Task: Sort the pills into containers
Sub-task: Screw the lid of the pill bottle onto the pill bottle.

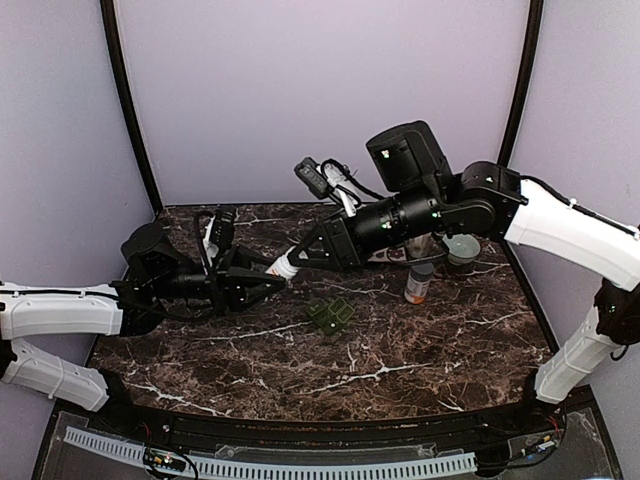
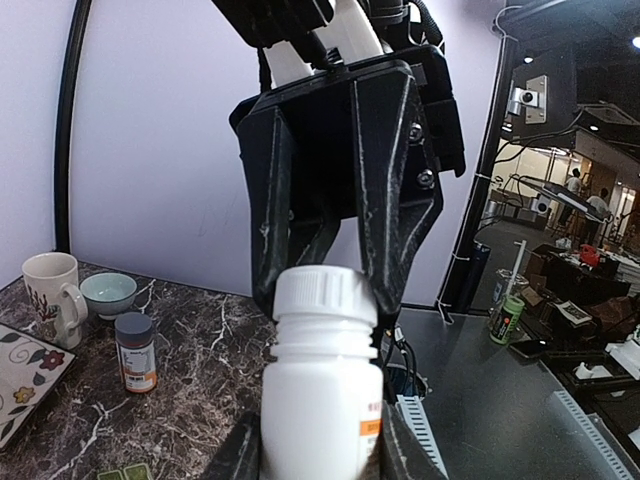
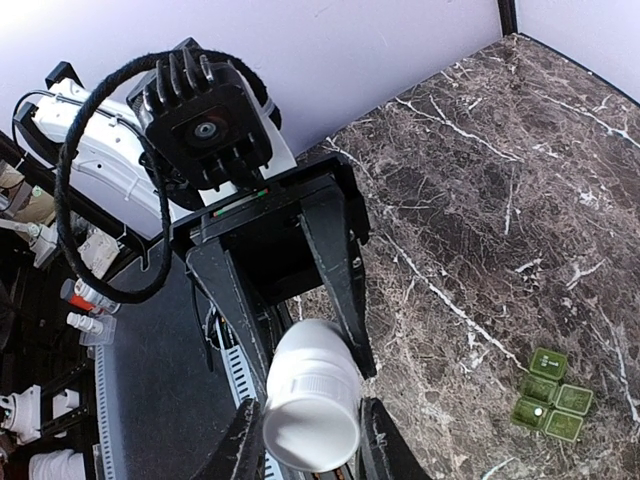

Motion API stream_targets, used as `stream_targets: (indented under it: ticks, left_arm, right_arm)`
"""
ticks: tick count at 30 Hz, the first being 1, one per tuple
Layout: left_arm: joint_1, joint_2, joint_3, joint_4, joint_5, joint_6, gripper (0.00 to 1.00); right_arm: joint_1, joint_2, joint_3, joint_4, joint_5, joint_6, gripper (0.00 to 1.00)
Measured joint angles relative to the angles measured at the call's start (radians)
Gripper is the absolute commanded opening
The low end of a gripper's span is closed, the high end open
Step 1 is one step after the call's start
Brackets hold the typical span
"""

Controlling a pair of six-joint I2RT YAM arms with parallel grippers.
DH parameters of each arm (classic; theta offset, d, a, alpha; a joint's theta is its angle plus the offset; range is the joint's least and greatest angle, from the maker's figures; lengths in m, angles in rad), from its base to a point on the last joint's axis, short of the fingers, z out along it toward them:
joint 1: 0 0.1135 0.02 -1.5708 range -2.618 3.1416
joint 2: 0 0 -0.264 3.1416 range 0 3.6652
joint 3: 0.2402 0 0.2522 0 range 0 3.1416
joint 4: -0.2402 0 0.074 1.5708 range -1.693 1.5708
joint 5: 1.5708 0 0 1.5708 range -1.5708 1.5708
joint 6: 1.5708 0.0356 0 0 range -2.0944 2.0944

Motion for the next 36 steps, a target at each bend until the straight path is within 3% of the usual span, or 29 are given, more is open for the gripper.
stream_targets:
  ticks: [26, 36]
  left_arm:
    - [0.0, 0.055, 0.089, -0.098, 0.125, -0.016, 0.0]
    - [-0.023, 0.059, 0.089, -0.133, 0.015, 0.044, 0.0]
  right_arm:
    - [-0.021, -0.032, -0.055, -0.004, -0.094, -0.016, 0.0]
    - [-0.043, -0.05, -0.114, 0.053, -0.082, 0.098, 0.0]
